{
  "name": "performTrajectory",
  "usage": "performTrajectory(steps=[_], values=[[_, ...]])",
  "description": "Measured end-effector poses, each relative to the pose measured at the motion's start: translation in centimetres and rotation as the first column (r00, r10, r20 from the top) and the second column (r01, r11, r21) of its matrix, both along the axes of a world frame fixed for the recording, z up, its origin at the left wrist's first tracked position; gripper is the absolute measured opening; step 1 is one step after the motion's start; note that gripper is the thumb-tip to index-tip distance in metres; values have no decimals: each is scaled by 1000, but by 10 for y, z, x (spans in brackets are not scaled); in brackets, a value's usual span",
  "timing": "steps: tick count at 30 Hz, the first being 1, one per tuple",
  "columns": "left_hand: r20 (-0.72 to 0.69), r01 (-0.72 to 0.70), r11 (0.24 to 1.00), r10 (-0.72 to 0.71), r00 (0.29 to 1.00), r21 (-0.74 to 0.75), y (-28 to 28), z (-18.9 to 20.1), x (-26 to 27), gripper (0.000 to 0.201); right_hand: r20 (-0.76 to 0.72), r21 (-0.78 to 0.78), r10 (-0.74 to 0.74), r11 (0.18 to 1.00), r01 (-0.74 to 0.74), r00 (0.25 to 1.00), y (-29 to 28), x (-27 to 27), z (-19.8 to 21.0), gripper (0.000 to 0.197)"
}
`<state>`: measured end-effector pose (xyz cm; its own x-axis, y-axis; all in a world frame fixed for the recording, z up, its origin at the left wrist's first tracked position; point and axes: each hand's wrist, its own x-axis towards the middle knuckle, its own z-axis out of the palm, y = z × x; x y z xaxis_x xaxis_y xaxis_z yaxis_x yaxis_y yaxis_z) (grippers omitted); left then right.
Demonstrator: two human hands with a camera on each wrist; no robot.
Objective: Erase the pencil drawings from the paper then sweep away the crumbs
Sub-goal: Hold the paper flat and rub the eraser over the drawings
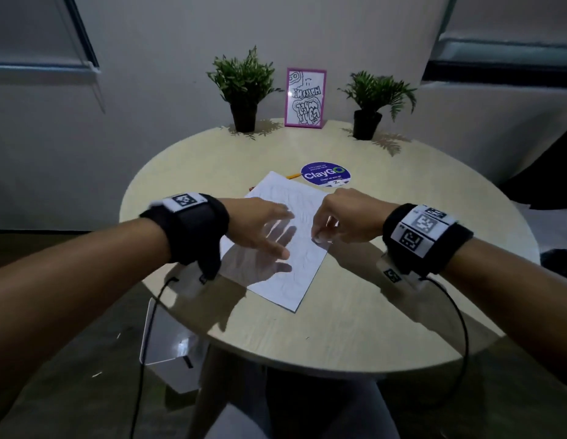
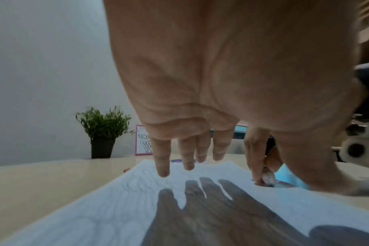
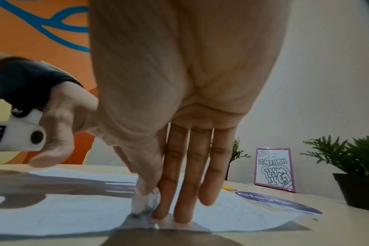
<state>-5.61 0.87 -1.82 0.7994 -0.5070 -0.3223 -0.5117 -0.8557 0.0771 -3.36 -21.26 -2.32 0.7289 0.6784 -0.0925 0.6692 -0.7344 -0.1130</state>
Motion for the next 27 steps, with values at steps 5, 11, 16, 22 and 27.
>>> performTrajectory(steps=[5,11,16,22,27], values=[[-167,-43,993,24,986,-112,-17,-12,23,113,18,70,-27,997,26,999,0,2,0,9],[-215,-19,997,3,977,-72,-29,-27,30,99,-18,96,-12,995,14,1000,-18,18,0,4],[-192,2,999,8,981,47,-42,-30,28,107,-76,90,21,996,-14,997,-24,24,-2,7],[-188,-23,986,55,981,167,-54,-21,33,116,-2,80,-7,997,8,1000,-24,35,-5,2],[-209,-29,986,63,976,163,-54,-20,37,121,-91,139,24,990,-11,996,-19,25,-9,4]])
